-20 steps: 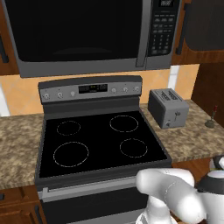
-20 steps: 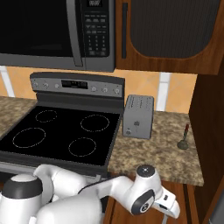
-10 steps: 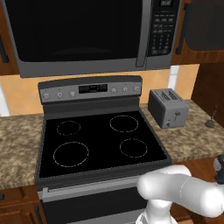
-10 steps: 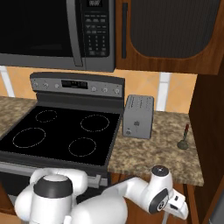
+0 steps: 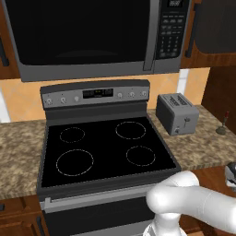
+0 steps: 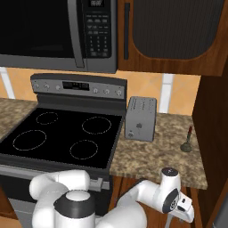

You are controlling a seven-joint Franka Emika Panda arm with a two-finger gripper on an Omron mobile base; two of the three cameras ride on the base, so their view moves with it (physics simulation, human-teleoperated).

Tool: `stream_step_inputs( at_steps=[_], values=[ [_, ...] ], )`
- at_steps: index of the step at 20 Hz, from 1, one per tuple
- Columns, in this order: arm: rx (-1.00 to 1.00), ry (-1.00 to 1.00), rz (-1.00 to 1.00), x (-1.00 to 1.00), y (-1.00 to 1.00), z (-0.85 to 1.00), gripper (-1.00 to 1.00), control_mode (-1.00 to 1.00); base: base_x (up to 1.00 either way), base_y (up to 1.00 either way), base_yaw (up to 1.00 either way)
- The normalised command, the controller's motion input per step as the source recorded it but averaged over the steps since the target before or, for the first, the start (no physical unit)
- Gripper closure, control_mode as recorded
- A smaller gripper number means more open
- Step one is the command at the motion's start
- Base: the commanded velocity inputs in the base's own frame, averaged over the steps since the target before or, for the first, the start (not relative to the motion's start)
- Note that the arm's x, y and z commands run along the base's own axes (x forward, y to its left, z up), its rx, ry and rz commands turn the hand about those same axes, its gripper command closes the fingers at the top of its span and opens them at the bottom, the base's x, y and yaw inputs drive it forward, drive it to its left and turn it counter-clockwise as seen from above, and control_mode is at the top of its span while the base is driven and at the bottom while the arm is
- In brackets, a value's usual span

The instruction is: Pick the measuring cup from the drawer and place it on the counter.

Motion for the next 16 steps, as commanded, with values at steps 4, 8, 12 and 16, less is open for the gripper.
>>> stream_step_inputs(
  at_steps=[4,8,12,16],
  values=[
    [0.0,0.0,0.0,-0.02,-0.02,-0.4,-1.0,-1.0,0.0,0.0,0.0],
    [0.0,0.0,0.0,0.0,0.0,-0.43,-1.0,-1.0,0.0,0.0,0.0],
    [0.0,0.0,0.0,0.0,0.0,-0.33,-1.0,-1.0,0.0,0.0,0.0],
    [0.0,0.0,0.0,0.0,-0.01,-0.17,1.0,-1.0,0.0,0.0,0.0]
  ],
)
